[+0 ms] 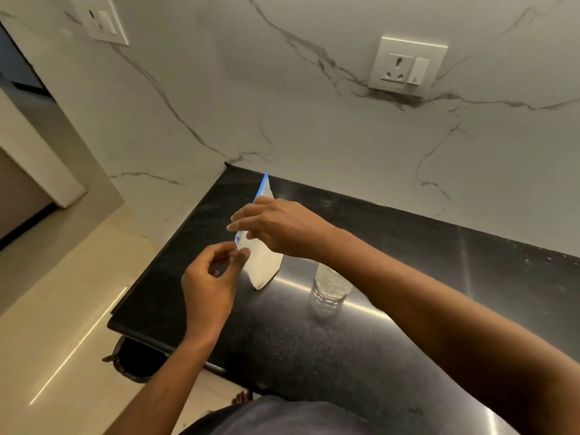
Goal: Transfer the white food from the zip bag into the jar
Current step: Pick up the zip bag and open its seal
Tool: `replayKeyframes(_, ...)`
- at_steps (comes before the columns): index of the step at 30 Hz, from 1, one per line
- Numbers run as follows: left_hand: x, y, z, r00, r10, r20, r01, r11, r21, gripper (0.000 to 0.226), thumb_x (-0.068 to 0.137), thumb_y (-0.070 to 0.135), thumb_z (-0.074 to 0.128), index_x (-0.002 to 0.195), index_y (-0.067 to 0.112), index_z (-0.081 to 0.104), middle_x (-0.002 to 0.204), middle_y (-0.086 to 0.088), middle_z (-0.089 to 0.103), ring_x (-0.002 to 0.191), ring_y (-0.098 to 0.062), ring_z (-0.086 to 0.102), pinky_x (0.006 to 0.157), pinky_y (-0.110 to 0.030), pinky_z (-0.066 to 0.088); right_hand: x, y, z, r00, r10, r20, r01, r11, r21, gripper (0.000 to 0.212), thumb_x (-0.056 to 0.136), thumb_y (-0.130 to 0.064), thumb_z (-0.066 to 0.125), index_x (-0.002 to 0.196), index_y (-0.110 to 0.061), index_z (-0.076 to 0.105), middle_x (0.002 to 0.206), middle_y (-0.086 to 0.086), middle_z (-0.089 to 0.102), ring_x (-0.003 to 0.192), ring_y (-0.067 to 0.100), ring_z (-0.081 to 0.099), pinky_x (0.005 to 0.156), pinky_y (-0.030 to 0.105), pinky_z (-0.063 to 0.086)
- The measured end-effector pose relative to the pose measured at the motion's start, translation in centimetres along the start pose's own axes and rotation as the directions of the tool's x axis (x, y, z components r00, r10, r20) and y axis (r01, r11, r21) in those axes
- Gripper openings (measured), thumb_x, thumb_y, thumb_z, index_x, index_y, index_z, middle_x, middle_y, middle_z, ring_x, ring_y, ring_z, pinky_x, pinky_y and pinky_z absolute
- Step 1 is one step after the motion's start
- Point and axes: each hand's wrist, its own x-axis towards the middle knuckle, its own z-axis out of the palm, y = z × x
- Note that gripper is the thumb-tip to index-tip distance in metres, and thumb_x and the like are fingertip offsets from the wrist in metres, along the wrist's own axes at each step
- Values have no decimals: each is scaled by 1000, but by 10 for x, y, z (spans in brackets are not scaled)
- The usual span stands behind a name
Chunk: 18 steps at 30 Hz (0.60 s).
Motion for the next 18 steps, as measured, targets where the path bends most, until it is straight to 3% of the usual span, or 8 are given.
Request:
replayKeyframes(5, 13, -6, 0, 998, 64, -20, -63, 996, 61, 36, 89, 44, 74, 112, 16, 79, 100, 4, 80, 95, -11, 75, 86, -42, 64, 19, 5, 1, 995, -76, 68, 81, 994, -76, 31, 101, -22, 66, 132, -23, 70, 128, -3, 70, 115, 15, 55, 81, 23, 41)
replayKeyframes(11, 19, -7, -4, 983, 172, -66, -158, 971, 182, 46, 86, 54, 67, 104, 14, 81, 95, 0, 80, 87, -8, 70, 78, -45, 63, 27, 16, -7, 984, -132, 123, 147, 982, -120, 31, 99, -24, 68, 131, -27, 70, 126, -5, 66, 117, 17, 50, 81, 27, 29)
replayKeyframes(18, 21, -15, -4, 977, 201, -77, -182, 962, 205, 31, 90, 47, 76, 101, 19, 81, 98, 5, 80, 88, -8, 72, 81, -49, 64, 33, 76, -32, 991, 0, 130, 33, 968, -249, 31, 95, -26, 72, 126, -30, 73, 128, -4, 66, 120, 21, 52, 80, 29, 29)
